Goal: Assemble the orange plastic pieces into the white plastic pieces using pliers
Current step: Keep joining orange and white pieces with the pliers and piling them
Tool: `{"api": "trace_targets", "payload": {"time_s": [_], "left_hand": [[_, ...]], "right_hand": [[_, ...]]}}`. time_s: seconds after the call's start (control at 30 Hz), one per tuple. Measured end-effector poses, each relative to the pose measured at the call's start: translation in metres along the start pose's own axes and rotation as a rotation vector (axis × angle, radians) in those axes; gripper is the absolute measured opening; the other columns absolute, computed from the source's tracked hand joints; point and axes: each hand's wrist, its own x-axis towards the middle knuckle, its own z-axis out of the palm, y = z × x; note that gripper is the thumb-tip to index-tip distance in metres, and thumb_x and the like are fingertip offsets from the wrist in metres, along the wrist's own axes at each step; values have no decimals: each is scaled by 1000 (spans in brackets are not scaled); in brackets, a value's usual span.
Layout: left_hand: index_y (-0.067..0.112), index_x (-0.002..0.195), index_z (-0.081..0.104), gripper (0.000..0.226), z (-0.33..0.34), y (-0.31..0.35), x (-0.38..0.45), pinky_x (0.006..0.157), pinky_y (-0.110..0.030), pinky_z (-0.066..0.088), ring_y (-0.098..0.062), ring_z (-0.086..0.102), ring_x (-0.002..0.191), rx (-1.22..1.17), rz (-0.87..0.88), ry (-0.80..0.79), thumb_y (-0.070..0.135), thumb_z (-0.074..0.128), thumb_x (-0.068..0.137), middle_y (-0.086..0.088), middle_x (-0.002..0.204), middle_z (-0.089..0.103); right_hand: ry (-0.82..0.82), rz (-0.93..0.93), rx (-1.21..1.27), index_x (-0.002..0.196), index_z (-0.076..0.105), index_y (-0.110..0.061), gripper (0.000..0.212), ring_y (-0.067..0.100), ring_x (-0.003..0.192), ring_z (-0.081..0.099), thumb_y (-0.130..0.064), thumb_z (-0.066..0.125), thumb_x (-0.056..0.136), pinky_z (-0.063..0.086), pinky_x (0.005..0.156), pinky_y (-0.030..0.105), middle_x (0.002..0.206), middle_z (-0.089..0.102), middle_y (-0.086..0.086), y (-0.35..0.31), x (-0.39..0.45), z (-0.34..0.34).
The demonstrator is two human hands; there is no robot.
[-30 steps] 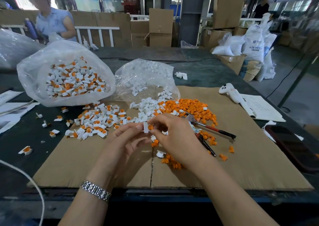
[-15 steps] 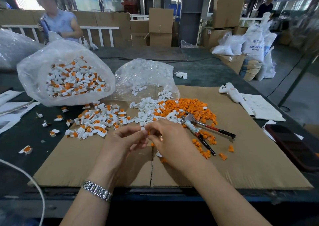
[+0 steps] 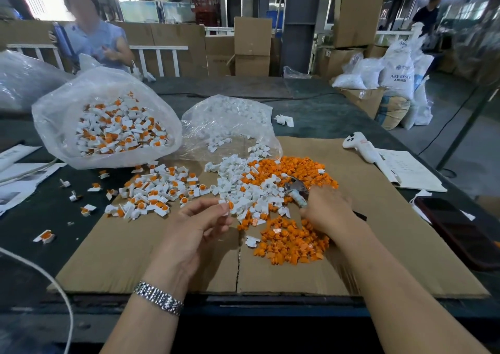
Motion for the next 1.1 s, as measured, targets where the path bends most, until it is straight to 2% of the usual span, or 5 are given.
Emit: {"api": "trace_targets", "payload": {"time_s": [0.1,0.27,0.4,0.53,1.1], "left_hand": [[10,84,82,36,1,2,0,59,-21,58,-20,75,72,-15,2,13,20,92,51,-17,87,77],[6,97,78,36,4,7,3,61,-21,58,-19,76,76,-78,6,21,14,88,64,-17,94,78],[-3,113,71,48,14,9,1,61,-19,57,-17,75,75,-110,47,15,12,84,70,-13,91,78],[-1,110,69,47,22,10,-1,56,-18,56,-15,74,68,-125,81,34,12,83,68,-9,81,77],[-2,97,72,15,11,5,8,59,-19,58,-15,71,64,-4,118,129,1,78,84,-12,74,73]], "right_hand": [[5,-17,17,113,58,-8,36,33,110,55,-39,61,96,47,95,47,116,58,14,2,2,-4],[57,-101,384,79,52,-26,19,18,62,54,-23,52,98,42,53,32,73,57,5,-1,-19,-34],[-315,-294,561,77,62,-11,26,23,66,59,-22,52,98,51,66,42,77,66,11,-23,-49,-58],[-437,-379,606,96,66,1,36,29,76,66,-30,51,103,55,78,44,94,75,17,-46,-66,-57],[-132,-342,476,74,43,-21,39,13,55,44,-46,48,103,29,47,28,71,49,1,-78,-76,-15]]}}
